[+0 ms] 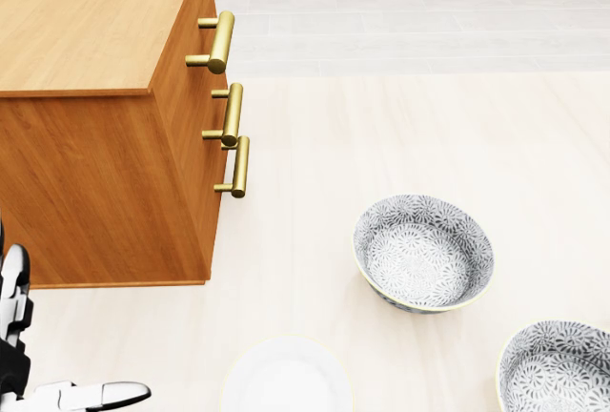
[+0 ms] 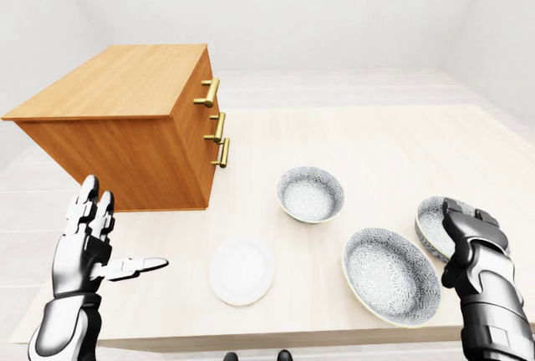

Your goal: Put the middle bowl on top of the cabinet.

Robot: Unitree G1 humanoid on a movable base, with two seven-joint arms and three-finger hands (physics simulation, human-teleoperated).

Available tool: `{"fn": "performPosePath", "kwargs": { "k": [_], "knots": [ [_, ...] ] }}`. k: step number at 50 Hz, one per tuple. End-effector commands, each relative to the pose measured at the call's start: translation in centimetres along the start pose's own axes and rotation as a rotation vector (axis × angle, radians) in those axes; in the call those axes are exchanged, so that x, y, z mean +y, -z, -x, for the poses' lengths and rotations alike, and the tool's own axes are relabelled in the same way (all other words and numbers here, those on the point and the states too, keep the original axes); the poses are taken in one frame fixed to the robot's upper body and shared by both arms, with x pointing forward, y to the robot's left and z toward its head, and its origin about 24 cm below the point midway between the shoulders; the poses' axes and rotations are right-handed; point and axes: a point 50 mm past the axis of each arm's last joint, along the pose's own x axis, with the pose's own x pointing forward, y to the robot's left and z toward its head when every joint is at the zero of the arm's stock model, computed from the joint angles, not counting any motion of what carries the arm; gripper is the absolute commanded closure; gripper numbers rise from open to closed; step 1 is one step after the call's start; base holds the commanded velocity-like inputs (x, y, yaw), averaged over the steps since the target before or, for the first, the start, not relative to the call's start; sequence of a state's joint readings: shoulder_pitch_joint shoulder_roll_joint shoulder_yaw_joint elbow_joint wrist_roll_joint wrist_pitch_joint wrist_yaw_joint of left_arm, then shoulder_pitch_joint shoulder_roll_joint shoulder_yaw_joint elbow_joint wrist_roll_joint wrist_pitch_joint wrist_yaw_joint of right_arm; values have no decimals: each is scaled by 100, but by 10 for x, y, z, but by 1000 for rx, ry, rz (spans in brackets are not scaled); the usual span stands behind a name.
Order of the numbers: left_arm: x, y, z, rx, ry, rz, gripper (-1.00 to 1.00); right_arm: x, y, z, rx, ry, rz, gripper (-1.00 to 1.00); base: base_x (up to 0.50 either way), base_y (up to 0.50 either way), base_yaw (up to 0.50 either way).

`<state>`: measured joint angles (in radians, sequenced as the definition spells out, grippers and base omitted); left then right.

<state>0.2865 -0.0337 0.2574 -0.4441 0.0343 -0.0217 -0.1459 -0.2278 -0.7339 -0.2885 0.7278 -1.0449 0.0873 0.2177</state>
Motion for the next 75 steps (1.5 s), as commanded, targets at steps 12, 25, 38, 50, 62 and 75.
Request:
{"fn": "performPosePath", "kwargs": {
  "k": [12,25,38,50,62,75],
  "knots": [
    [1,1,2,0,1,3,-100,-2,-1,1,-1,8,0,-71,0,0,0],
    [1,0,2,0,3,4,-100,-4,-2,2,-6,12,0,100,0,0,0],
    [2,-1,2,-1,4,1,-100,-6,-4,2,-13,9,-3,100,0,0,0],
    [4,-4,3,-6,-2,1,-100,-37,-7,5,-40,112,-59,100,0,0,0],
    [7,-5,6,-9,-7,2,-100,-79,-15,5,-80,213,-159,100,0,0,0],
    [9,-5,7,-9,-12,4,-100,-115,-43,13,-194,307,-232,100,0,0,0]
  ]
}}
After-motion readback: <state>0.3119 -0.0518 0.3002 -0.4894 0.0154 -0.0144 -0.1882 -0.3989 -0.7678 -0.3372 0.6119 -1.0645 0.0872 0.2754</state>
